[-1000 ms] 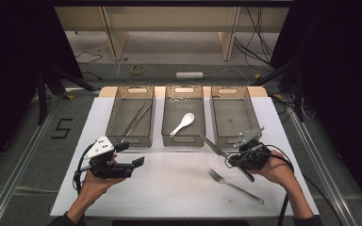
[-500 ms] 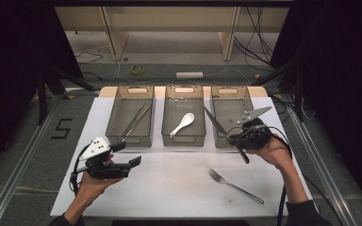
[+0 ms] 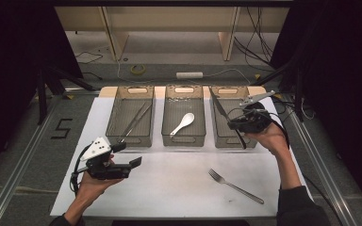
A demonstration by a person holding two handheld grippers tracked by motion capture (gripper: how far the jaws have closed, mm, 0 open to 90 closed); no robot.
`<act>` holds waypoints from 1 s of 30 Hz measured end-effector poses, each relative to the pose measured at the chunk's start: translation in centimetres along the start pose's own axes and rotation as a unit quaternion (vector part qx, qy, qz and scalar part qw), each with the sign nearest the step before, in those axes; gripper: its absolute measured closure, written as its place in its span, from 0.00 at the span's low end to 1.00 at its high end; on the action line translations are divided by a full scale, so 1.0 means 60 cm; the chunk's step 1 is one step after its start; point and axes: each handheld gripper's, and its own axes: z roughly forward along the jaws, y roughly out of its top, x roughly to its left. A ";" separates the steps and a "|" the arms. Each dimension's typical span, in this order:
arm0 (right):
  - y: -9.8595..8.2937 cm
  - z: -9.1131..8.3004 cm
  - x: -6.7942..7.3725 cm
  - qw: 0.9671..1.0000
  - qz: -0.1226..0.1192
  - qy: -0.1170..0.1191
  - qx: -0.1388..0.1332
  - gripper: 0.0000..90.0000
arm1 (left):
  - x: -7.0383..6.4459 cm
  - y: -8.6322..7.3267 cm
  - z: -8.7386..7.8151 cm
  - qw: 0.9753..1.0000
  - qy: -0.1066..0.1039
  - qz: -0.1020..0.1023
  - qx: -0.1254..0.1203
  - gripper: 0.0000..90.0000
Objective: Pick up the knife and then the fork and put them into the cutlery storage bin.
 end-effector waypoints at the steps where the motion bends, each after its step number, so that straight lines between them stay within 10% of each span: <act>1: 0.002 0.000 -0.003 1.000 0.005 -0.002 -0.002 0.90 | 0.000 0.000 0.000 1.000 -0.001 -0.001 0.000 0.18; 30: 0.052 0.038 -0.059 0.996 0.065 -0.051 -0.024 0.90 | -0.003 0.000 0.002 1.000 -0.002 0.005 -0.001 0.18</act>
